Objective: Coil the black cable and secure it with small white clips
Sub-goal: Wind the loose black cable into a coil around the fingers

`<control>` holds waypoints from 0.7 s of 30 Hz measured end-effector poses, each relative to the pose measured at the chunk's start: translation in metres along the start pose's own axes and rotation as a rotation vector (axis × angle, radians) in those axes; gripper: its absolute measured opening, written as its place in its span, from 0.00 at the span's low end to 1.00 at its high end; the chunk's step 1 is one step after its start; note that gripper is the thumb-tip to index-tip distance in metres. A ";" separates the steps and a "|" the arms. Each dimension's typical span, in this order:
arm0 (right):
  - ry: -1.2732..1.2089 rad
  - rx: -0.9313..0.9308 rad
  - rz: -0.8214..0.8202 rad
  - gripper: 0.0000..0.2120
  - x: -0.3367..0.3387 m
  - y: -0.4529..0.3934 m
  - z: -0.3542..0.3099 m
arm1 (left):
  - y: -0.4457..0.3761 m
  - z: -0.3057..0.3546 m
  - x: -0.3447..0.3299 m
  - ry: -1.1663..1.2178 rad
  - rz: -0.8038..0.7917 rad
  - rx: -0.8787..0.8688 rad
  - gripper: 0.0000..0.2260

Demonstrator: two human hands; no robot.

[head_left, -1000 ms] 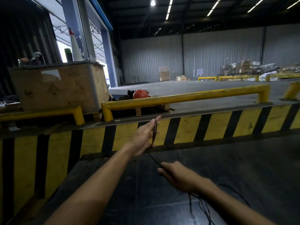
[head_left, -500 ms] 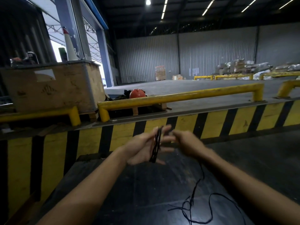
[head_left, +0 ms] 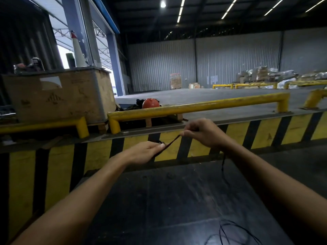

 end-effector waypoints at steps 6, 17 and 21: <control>-0.121 -0.026 0.227 0.10 0.035 -0.019 0.005 | 0.027 0.051 -0.029 0.953 -0.513 0.005 0.19; -0.016 0.006 -0.402 0.14 -0.117 0.029 -0.022 | 0.006 0.051 0.056 0.754 0.320 -0.372 0.16; 0.073 0.033 -0.271 0.08 -0.052 0.011 -0.016 | 0.001 -0.007 0.032 0.080 0.237 -0.050 0.16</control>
Point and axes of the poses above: each hand's wrist, its own y-axis away from the middle knuckle, its own x-axis out of the back of the hand, z = x × y, the point moved 10 cm from there along -y, towards the middle knuckle, and after that the axes turned 15 degrees about y, right-handed, at the moved point
